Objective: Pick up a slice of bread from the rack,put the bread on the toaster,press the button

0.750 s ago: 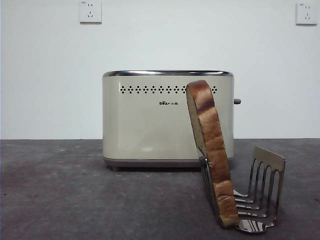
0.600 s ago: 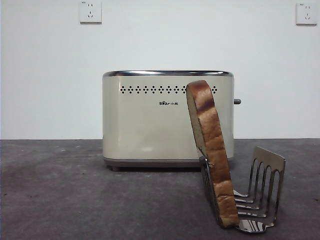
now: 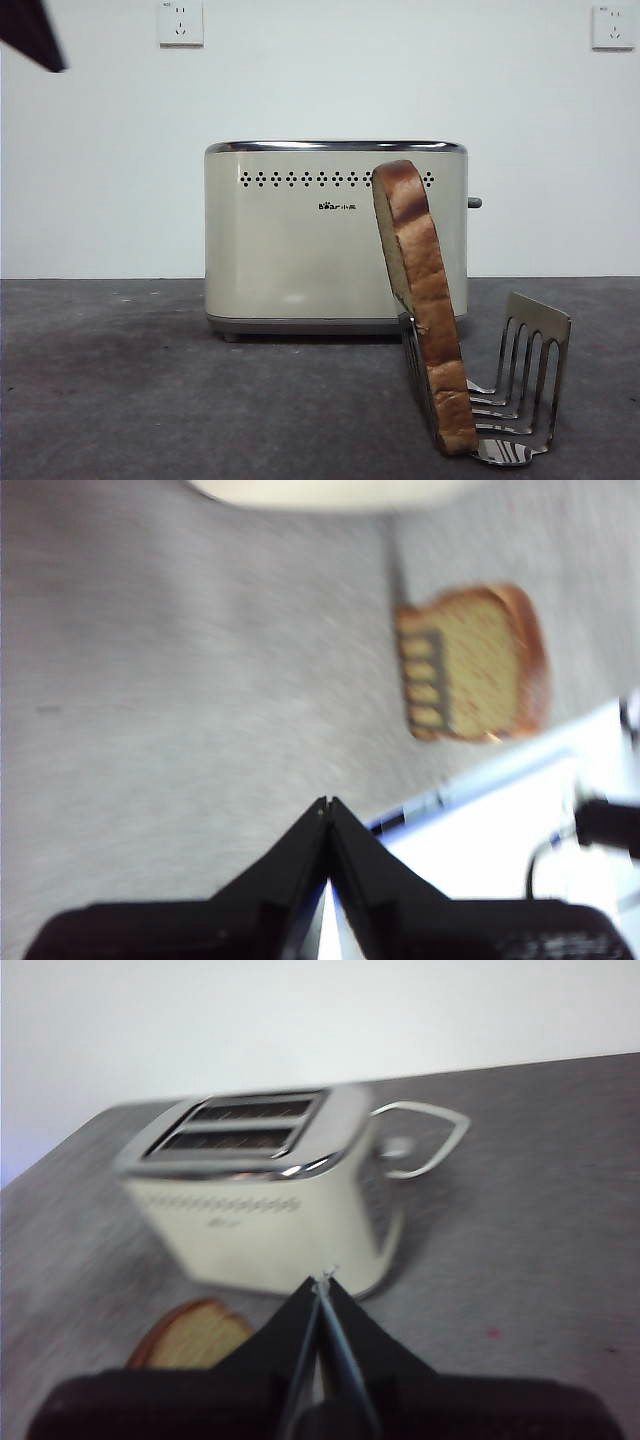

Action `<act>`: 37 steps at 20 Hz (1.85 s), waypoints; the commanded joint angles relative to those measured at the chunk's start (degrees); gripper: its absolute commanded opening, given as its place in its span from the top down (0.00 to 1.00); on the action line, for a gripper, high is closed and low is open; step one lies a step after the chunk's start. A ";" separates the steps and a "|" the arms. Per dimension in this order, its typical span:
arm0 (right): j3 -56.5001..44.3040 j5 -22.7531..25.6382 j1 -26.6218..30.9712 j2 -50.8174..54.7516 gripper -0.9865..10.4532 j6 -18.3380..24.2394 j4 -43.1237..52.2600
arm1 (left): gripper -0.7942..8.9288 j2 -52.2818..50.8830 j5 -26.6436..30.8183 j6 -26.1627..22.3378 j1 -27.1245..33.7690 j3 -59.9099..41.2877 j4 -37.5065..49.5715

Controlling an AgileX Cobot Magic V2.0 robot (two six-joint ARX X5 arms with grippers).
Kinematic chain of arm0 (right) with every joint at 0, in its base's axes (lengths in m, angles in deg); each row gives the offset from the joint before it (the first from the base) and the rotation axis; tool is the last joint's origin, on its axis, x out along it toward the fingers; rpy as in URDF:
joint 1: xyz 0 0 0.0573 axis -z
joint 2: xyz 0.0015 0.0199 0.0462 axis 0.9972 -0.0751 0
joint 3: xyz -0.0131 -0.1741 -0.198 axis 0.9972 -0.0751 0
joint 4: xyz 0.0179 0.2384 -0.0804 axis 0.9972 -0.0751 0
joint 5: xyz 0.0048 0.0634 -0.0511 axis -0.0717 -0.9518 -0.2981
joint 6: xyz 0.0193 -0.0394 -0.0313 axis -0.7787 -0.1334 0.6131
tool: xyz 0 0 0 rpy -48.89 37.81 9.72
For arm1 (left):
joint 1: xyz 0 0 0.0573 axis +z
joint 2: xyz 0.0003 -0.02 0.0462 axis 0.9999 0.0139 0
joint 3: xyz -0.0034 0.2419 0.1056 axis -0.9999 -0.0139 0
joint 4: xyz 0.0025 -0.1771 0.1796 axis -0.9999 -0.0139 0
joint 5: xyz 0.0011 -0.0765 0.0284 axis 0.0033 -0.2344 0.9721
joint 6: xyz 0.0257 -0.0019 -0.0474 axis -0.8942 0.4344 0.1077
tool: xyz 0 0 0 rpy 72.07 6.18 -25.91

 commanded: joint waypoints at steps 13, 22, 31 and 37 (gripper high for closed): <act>0.28 -11.54 0.00 -8.31 0.92 16.52 -9.22 | 0.52 17.64 1.57 11.98 -16.26 4.04 16.17; 0.31 -11.52 0.00 -8.33 0.92 16.31 -9.20 | 0.52 24.04 1.27 19.06 -21.88 4.31 27.39; 0.31 -11.50 0.00 -8.33 0.92 16.06 -9.88 | 0.53 33.73 8.94 15.30 -25.49 17.07 16.81; 0.31 -11.50 0.00 -8.33 0.92 15.63 -10.08 | 0.69 34.07 8.74 16.06 -25.53 17.11 16.48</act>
